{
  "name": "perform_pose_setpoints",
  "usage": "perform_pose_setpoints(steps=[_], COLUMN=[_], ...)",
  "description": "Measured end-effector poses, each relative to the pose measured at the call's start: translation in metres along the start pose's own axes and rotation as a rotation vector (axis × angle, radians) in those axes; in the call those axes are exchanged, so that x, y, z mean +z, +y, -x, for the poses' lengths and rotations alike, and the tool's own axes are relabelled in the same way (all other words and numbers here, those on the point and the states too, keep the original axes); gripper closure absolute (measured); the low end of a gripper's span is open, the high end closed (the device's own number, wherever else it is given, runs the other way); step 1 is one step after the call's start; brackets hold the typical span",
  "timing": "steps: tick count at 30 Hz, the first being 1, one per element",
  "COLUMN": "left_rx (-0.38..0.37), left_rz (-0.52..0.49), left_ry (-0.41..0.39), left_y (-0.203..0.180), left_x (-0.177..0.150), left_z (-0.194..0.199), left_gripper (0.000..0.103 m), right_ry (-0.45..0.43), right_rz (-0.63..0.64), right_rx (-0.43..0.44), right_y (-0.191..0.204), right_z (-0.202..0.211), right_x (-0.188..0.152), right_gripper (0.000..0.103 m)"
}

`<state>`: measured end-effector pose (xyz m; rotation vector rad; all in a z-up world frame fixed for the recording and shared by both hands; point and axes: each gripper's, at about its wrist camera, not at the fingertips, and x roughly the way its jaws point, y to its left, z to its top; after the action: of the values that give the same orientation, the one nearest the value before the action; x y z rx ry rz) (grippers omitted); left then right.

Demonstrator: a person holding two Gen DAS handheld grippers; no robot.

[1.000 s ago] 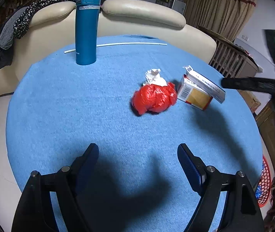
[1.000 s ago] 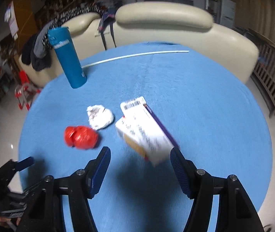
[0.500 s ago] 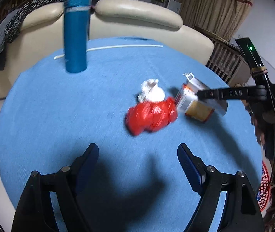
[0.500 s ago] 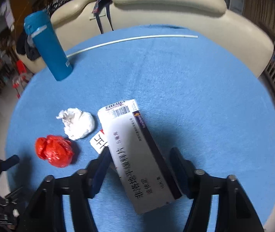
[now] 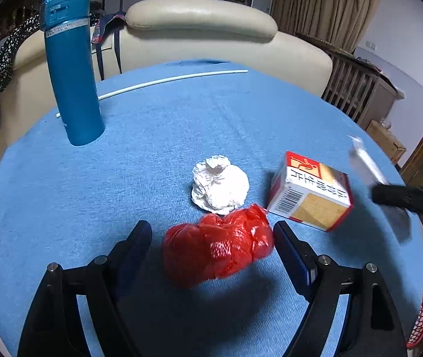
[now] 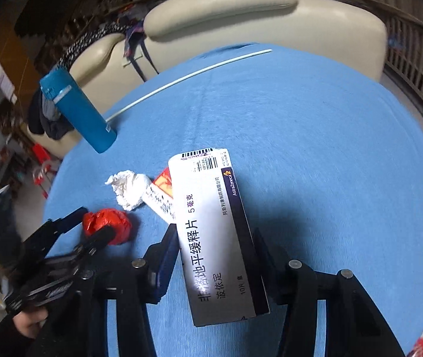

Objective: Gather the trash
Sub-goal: 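Grasp the white medicine box with the right gripper while the left gripper grasps the red bag, then carry the red bag and white medicine box over to the red basket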

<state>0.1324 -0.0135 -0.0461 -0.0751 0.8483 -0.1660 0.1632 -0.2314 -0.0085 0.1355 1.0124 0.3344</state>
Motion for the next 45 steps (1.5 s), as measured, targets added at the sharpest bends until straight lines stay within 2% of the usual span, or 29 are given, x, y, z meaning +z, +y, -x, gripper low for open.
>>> perform_pose_setpoints(steps=[3, 4, 7, 15, 34, 45], left_rx=[0.001, 0.001, 0.037, 0.096, 0.088, 0.090], left_rz=[0.005, -0.004, -0.025, -0.021, -0.057, -0.066], left_ry=[0.038, 0.057, 0.067, 0.039, -0.042, -0.036], left_y=[0.001, 0.000, -0.004, -0.005, -0.027, -0.028], left_x=[-0.001, -0.002, -0.004, -0.017, -0.051, -0.068], left_z=[-0.012, -0.015, -0.009, 0.029, 0.099, 0.111], left_gripper=[0.021, 0.035, 0.039, 0.039, 0.039, 0.039], right_ry=[-0.012, -0.013, -0.023, -0.035, -0.109, -0.100], right_rz=[-0.032, -0.039, -0.067, -0.116, -0.182, -0.170], right_rx=[0.011, 0.015, 0.022, 0.028, 0.015, -0.021], right_y=[-0.002, -0.003, -0.003, 0.002, 0.016, 0.019], right_z=[0.009, 0.010, 0.015, 0.023, 0.062, 0.059], right_x=[-0.013, -0.016, -0.029, -0.061, -0.117, -0.131], right_gripper=[0.050, 0.050, 0.050, 0.050, 0.050, 0.050])
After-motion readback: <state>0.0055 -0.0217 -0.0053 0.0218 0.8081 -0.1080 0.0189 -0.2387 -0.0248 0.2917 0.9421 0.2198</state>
